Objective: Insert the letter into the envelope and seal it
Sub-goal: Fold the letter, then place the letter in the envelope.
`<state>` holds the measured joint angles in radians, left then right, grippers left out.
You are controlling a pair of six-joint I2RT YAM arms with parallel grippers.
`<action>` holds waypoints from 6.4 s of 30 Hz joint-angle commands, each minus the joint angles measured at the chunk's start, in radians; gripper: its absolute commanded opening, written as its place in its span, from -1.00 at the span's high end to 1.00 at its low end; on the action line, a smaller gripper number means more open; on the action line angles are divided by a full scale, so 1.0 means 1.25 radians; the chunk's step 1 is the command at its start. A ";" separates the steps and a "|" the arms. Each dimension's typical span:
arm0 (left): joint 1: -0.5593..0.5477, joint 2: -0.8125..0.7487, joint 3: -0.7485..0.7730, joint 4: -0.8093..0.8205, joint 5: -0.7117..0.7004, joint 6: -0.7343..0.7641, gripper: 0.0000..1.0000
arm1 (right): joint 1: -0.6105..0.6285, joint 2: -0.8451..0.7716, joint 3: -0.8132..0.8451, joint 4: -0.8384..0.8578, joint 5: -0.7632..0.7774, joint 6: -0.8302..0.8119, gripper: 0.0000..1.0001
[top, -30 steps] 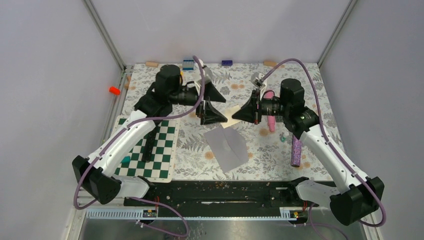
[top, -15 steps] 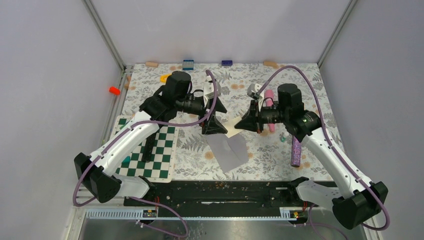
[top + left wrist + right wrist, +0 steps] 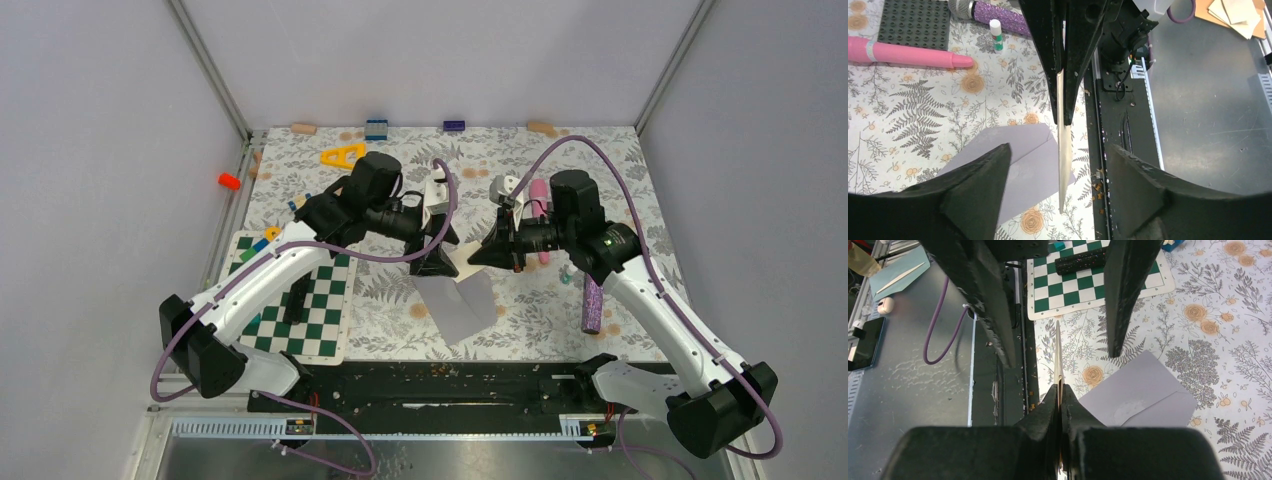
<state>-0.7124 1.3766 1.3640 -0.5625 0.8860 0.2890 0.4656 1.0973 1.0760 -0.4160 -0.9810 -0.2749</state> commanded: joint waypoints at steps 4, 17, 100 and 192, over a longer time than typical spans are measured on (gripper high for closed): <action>-0.018 0.017 0.029 -0.018 -0.010 0.038 -0.01 | 0.029 -0.013 0.038 -0.057 0.007 -0.078 1.00; -0.033 0.028 0.038 -0.032 -0.002 0.046 1.00 | 0.044 -0.016 0.063 -0.077 0.050 -0.101 0.01; 0.251 -0.060 -0.349 0.967 -0.008 -0.839 -0.98 | -0.073 0.045 -0.110 0.696 0.008 0.665 1.00; 0.198 0.262 -0.390 0.555 -0.201 -0.567 -0.98 | -0.073 0.430 -0.038 0.121 0.317 0.362 1.00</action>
<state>-0.4698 1.7561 0.8585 0.1196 0.6495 -0.4377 0.3939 1.7493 1.0485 -0.2714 -0.5426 0.1665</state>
